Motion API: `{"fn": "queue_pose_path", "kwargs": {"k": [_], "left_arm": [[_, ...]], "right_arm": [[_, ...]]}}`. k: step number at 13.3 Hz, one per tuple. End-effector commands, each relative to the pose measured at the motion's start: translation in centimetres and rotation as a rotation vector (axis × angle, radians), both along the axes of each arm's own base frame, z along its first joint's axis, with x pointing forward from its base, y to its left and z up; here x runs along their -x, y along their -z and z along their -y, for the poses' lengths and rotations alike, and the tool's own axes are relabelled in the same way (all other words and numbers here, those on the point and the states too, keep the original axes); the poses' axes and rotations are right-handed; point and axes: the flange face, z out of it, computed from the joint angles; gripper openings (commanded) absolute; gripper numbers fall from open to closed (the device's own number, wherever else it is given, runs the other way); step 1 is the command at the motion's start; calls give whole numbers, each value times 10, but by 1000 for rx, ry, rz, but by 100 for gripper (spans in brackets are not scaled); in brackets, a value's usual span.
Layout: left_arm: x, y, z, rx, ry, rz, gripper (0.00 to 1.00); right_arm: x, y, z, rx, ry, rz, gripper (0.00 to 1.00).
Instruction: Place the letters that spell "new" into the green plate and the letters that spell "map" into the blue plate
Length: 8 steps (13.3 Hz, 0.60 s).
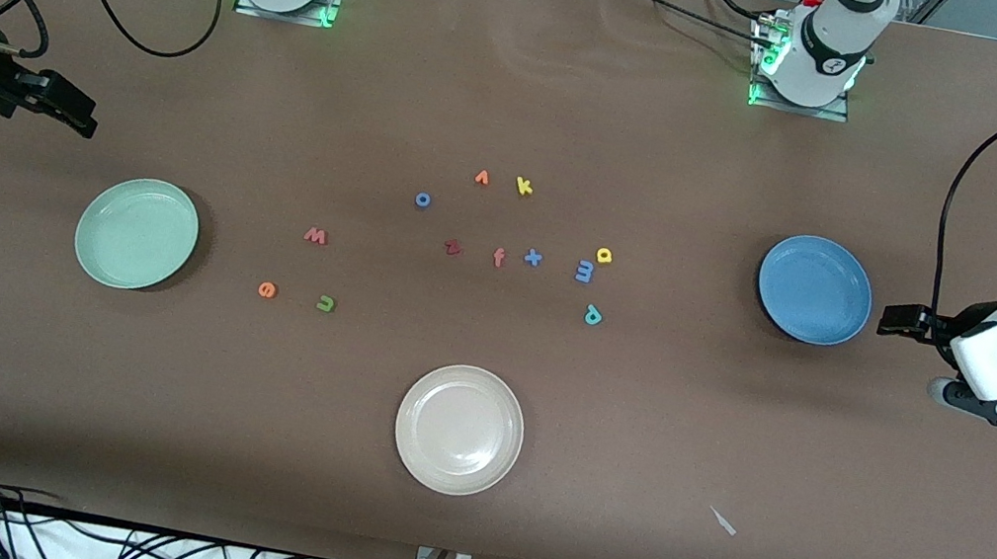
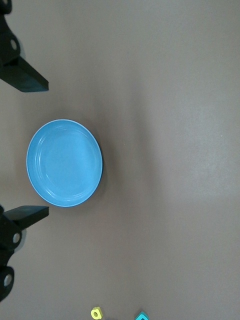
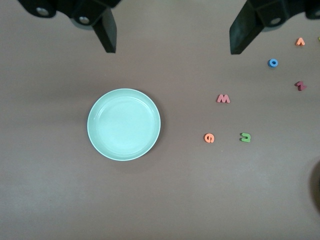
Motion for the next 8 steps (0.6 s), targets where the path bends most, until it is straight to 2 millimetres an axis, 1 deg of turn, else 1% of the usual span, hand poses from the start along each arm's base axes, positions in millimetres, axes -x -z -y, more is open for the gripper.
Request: {"fn": "queue_pose_path", "kwargs": {"k": [1, 6, 8], "left_arm": [[-3, -1, 3, 15, -16, 26, 100], [-3, -1, 2, 13, -16, 28, 100], [-3, -2, 7, 13, -7, 29, 100]], "right_arm": [[-3, -4, 1, -6, 2, 8, 100], [-4, -5, 1, -8, 1, 17, 100], [-4, -5, 0, -9, 1, 17, 100]]}}
